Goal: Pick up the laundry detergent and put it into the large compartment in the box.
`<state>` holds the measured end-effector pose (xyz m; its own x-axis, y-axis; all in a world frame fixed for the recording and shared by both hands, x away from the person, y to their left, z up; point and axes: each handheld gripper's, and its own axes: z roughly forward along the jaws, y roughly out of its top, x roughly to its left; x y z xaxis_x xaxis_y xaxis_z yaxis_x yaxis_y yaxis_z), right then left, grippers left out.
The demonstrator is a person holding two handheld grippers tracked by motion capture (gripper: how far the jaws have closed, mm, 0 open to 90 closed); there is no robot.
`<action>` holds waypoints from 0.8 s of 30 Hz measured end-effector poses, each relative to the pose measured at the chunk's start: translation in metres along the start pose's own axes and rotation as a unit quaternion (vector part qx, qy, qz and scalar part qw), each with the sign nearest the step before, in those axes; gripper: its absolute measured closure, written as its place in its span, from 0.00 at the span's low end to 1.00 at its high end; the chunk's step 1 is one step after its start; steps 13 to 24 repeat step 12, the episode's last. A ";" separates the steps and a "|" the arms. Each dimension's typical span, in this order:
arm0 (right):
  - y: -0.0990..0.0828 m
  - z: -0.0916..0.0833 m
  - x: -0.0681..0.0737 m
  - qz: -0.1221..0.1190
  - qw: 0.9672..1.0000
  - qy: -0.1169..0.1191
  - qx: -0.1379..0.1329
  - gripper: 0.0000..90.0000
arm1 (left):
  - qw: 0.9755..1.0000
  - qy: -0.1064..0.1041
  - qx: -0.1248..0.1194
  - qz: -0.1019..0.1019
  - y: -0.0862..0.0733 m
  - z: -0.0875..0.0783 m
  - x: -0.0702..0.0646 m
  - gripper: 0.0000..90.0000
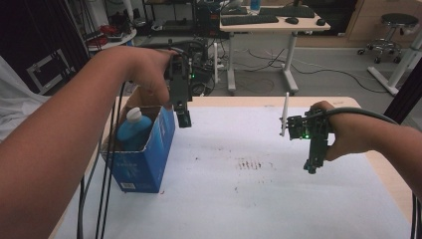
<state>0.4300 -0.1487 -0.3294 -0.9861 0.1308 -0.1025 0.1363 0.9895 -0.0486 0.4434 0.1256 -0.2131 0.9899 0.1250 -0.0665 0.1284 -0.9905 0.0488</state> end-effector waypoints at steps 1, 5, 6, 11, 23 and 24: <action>0.000 0.000 0.000 -0.001 1.000 0.000 0.001 0.04 | 1.000 -0.003 0.000 0.001 0.000 0.000 0.000 0.02; 0.002 -0.001 0.001 -0.005 1.000 -0.001 -0.007 0.04 | 1.000 -0.007 -0.005 0.001 0.001 0.000 0.002 0.02; 0.002 -0.001 0.000 -0.008 1.000 -0.002 -0.006 0.04 | 1.000 -0.005 -0.004 -0.001 0.000 0.001 0.002 0.02; 0.003 -0.002 0.002 -0.004 1.000 -0.002 -0.005 0.04 | 1.000 -0.002 0.004 -0.001 0.002 0.003 0.002 0.02; 0.003 -0.002 0.002 -0.006 1.000 -0.003 -0.007 0.04 | 1.000 -0.003 0.003 0.000 0.002 0.003 0.002 0.02; 0.003 -0.002 0.002 -0.006 1.000 -0.003 -0.007 0.04 | 1.000 -0.003 0.003 0.000 0.002 0.003 0.002 0.02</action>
